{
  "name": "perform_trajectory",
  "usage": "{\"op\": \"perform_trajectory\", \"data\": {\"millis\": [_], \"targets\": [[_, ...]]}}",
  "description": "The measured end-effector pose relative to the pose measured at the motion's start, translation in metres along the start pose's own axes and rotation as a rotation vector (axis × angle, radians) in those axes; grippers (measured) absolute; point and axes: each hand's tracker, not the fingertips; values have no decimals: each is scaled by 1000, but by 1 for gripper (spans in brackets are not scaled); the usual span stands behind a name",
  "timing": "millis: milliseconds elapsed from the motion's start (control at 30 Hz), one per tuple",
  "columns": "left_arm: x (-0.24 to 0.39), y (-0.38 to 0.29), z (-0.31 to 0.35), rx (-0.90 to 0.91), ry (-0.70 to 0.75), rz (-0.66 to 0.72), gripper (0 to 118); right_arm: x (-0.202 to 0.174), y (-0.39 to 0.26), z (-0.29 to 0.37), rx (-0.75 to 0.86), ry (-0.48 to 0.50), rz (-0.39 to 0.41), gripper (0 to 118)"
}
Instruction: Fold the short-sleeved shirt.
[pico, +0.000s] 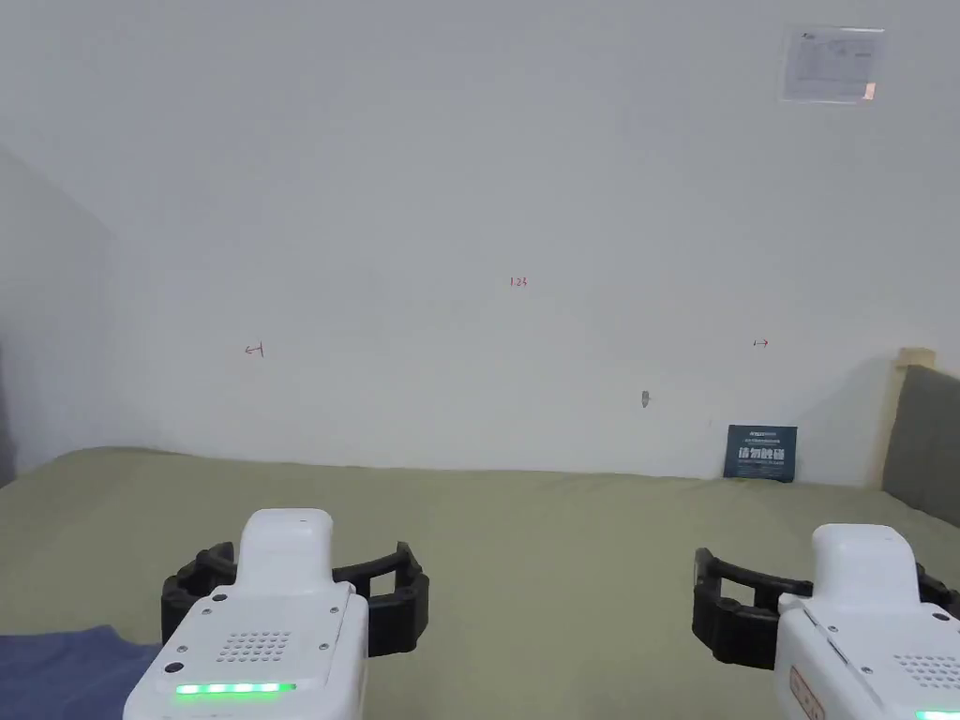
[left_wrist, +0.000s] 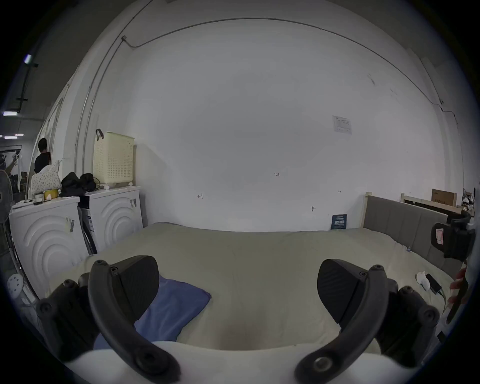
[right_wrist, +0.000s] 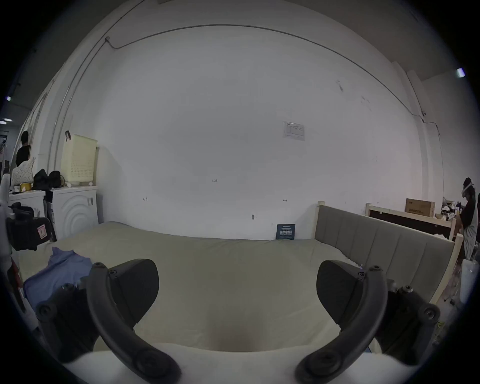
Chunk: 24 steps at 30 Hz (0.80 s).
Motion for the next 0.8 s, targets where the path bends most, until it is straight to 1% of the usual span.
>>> {"op": "perform_trajectory", "data": {"millis": [100, 367, 567, 767, 800], "targets": [[-1, -2, -5, -18, -26, 25, 118, 2, -4, -5, -12, 2, -18, 118], [8, -3, -13, -4, -44, -38, 118, -3, -8, -15, -30, 11, 8, 118], [8, 0, -12, 9, -46, -28, 118, -7, 1, -14, -14, 20, 23, 118], [7, -1, -9, -32, -49, -10, 118, -10, 3, -7, -10, 32, 25, 118], [6, -2, -6, -53, -67, -8, 109, -10, 1, -6, -61, 69, 45, 118]]}}
